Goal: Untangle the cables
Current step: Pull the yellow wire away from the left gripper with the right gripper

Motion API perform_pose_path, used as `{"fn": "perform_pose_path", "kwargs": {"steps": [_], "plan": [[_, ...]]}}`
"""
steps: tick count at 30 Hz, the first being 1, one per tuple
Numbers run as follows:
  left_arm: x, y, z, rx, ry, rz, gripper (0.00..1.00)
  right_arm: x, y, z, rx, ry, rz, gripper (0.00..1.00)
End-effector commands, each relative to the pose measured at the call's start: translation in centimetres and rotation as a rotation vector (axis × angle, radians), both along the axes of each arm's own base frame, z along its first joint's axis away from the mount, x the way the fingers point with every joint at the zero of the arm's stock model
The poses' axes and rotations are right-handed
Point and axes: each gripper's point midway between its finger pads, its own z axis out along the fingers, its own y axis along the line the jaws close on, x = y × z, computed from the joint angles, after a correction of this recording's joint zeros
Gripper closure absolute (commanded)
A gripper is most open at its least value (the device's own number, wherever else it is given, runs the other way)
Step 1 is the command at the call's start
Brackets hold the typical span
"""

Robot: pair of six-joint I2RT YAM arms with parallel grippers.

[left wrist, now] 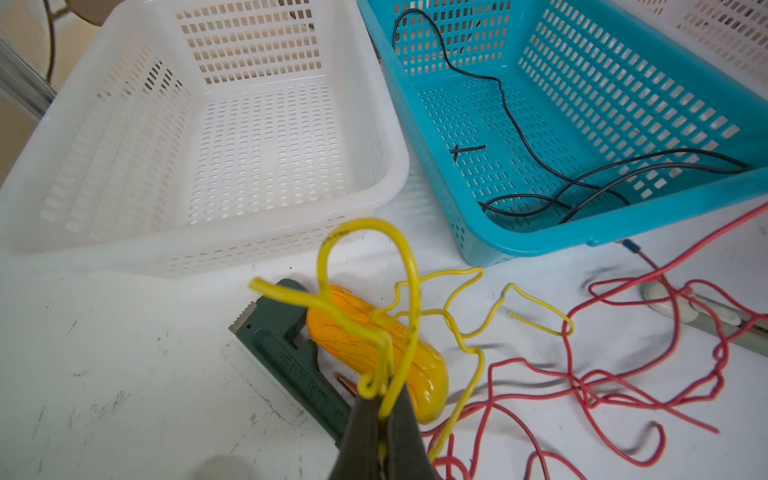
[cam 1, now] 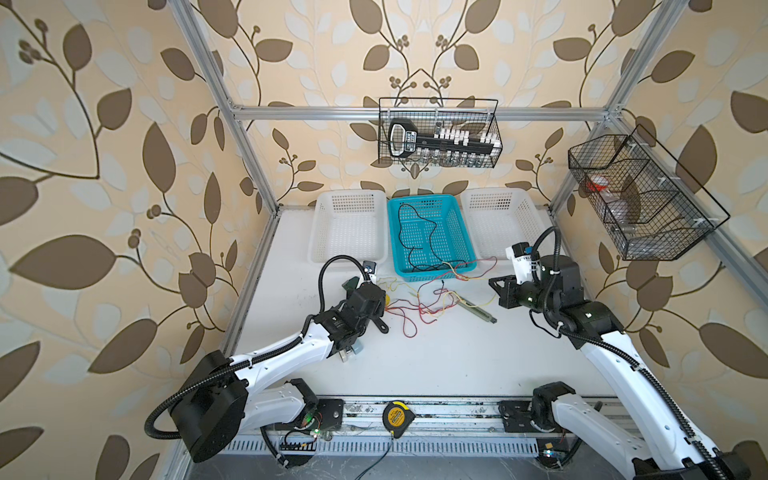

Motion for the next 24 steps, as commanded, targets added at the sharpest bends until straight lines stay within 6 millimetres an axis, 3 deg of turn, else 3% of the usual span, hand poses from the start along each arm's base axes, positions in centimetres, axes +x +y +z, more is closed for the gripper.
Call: {"fn": "perform_pose_path", "kwargs": {"steps": [1, 6, 12, 16, 21, 24], "plan": [[0.7, 0.7, 1.1, 0.005, -0.024, 0.052, 1.0, 0.3, -1.1, 3.2, -0.008, -0.072, -0.045, 1.0], [0.4, 1.1, 0.4, 0.011, -0.013, 0.061, 1.0, 0.4, -3.2, 5.8, -0.022, -0.126, -0.128, 1.0], [-0.5, -1.7, 1.8, -0.091, -0.042, -0.108, 1.0, 0.4, -1.2, 5.8, 0.05, -0.123, -0.036, 1.0], [-1.1, -2.7, 3.8, -0.132, -0.098, -0.193, 0.78, 0.1, -0.3, 4.7, 0.031, -0.108, 0.002, 1.0], [-1.8, -3.8, 5.5, -0.151, -0.138, -0.284, 0.61, -0.4, 1.0, 3.9, 0.015, -0.1, 0.065, 1.0], [-2.1, -4.6, 6.2, -0.169, -0.152, -0.336, 0.44, -0.6, 1.8, 3.6, 0.008, -0.102, 0.101, 1.0]]}}
